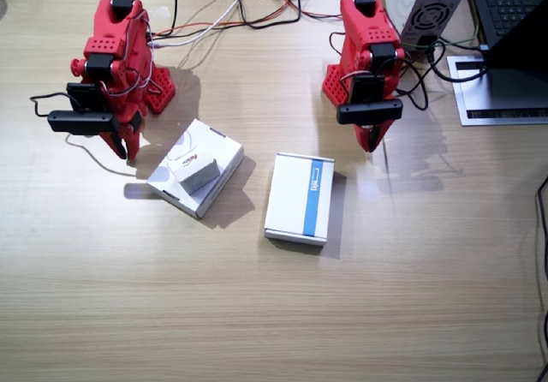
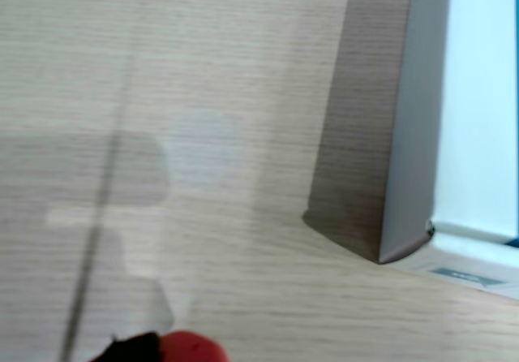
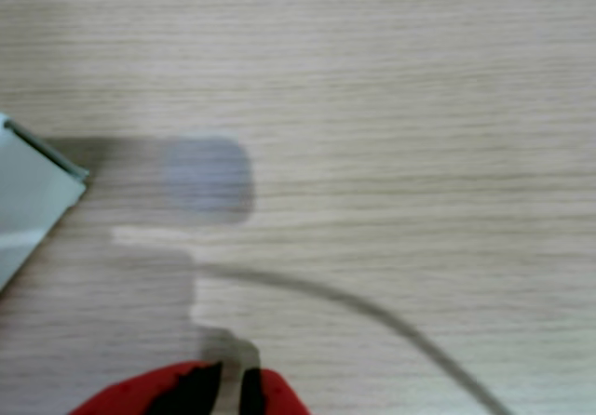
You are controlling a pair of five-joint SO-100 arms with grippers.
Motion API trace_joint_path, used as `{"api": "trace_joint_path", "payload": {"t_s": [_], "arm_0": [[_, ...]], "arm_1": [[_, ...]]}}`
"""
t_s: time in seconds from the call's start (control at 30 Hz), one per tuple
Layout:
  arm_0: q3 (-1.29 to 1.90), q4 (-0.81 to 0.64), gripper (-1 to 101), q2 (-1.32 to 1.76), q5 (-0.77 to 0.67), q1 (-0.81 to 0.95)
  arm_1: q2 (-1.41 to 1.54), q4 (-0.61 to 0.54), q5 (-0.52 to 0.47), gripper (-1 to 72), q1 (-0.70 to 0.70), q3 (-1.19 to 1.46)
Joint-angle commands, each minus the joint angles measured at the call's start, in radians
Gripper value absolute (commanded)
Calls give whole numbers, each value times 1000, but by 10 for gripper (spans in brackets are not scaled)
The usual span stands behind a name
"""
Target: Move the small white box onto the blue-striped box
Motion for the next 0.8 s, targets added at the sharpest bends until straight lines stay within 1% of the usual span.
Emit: {"api": "trace_joint_path", "payload": {"t_s": [0.0,0.53,0.57,0.67,0.77], "arm_0": [[-20,25,0,29,44,-17],[-20,25,0,31,37,-18],[-20,25,0,31,83,-32],[-20,28,0,31,95,-46],[-20,32,0,31,186,-64]], "arm_1": [[28,23,20,42,-5,-11],[28,23,20,42,-5,-11],[28,23,20,42,-5,-11],[28,23,20,42,-5,-11],[28,23,20,42,-5,-11]]}}
